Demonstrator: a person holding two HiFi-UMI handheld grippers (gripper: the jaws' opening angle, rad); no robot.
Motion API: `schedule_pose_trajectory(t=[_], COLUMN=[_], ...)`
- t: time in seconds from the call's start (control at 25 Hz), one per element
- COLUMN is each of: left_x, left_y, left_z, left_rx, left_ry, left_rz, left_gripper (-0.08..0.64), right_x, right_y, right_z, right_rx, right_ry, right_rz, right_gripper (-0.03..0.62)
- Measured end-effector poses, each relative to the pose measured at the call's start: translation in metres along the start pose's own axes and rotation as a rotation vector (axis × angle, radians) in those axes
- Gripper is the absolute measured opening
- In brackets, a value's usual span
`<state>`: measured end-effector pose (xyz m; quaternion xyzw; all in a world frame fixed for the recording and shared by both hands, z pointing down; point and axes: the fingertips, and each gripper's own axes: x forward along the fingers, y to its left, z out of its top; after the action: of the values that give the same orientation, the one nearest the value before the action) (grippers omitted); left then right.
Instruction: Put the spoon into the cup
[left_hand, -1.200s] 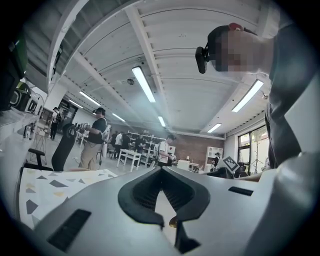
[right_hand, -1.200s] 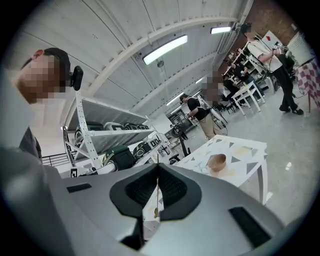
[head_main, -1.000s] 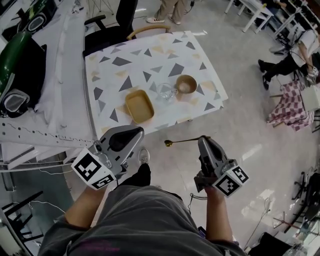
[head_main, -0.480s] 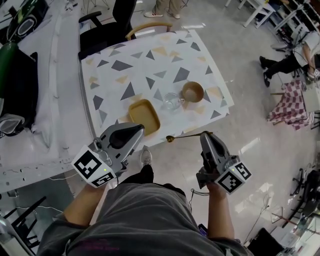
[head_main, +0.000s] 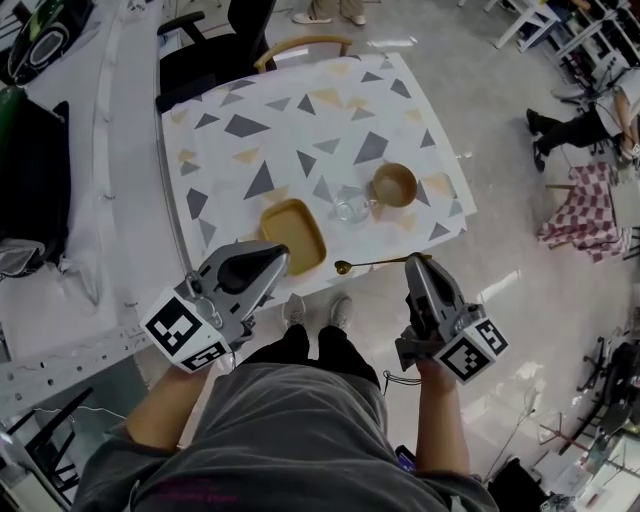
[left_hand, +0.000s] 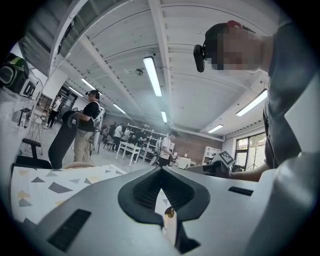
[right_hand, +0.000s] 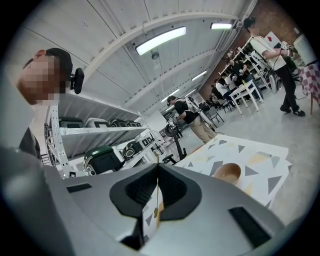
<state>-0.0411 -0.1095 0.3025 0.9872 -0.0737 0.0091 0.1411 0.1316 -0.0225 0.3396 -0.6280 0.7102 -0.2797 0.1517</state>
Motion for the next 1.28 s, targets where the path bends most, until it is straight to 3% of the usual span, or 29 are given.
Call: schedule_pose_trajectory(t=[0.28, 0.8, 1.04, 1.28], left_x=[0.009, 0.043, 0.055, 0.063], left_y=[0.011, 0.036, 0.051, 0.064], left_z=[-0.005, -0.011, -0.016, -0.020], left_rx=[-0.007, -0.029, -0.051, -0.074], left_ry=[0.011, 0.021, 0.021, 0.017], left_rz=[0.044, 0.191, 0.262, 0.334], left_gripper=[0.015, 0.015, 0.015, 0.015], right_x=[0.018, 0.069, 0.100, 0.127], right_y=[-0.016, -0.059, -0.070, -0.082], right_z=[0.009, 0.029, 0.036, 0.037], right_rx=[0.001, 0.003, -0.082, -0.100], right_ry=[0.014, 0.119, 0.198, 0.267], right_rz=[0.027, 0.139, 0.218, 0.275], right_gripper=[0.023, 0.023, 0.023, 0.023])
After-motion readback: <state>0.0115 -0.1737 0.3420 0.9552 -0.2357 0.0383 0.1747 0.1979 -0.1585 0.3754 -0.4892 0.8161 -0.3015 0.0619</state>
